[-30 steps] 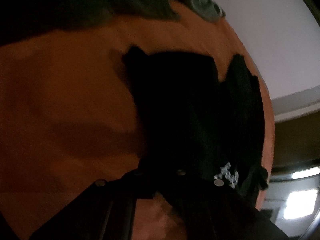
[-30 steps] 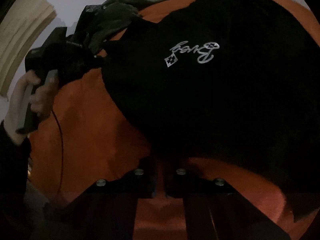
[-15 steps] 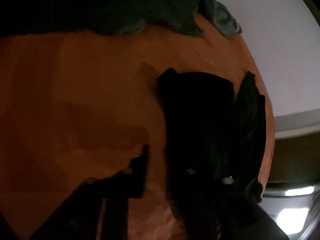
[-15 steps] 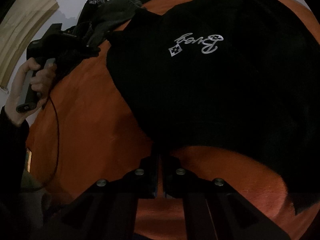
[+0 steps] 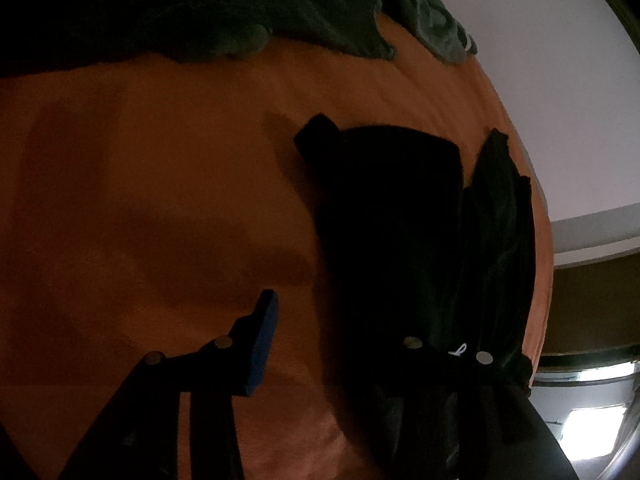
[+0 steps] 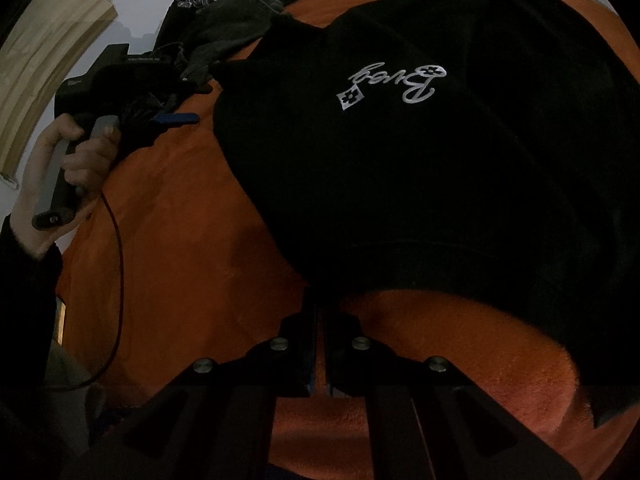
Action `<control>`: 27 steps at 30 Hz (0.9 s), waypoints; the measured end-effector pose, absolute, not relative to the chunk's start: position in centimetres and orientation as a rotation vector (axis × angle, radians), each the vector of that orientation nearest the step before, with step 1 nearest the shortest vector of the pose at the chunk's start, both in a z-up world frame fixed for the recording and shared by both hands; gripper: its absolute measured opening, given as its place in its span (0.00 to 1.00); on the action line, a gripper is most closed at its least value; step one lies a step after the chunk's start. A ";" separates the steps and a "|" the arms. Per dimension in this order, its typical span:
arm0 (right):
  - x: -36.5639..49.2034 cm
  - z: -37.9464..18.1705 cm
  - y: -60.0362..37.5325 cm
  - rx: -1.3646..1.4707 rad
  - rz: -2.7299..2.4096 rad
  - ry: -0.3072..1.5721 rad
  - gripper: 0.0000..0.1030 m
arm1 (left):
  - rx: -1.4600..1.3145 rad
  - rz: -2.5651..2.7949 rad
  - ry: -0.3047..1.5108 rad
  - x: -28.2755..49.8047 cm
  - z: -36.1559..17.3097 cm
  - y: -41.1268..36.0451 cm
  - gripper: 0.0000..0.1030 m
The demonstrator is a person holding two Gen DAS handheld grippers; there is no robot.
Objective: Fold clothes
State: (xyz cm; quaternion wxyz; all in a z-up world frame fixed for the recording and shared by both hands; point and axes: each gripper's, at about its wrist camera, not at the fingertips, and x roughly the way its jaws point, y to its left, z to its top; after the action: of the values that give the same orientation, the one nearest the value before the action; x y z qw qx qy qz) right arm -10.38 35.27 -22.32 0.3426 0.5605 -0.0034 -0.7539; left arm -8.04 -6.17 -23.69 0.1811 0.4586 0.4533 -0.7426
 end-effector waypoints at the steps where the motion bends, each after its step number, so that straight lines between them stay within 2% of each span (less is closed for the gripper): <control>1: -10.4 -22.3 35.3 1.458 -1.960 -0.009 0.02 | 1.301 -2.096 1.281 -8.0 -23.8 -6.1 0.43; 27: -11.4 -23.2 34.7 1.526 -1.927 -0.073 0.02 | 1.346 -2.094 1.259 -7.8 -24.7 -5.2 0.43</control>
State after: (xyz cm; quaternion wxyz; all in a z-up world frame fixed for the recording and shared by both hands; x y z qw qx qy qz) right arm -11.37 34.74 -23.18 0.3346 0.5847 -0.0279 -0.7385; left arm -7.81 -5.17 -24.66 0.1751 0.4750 0.4443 -0.7391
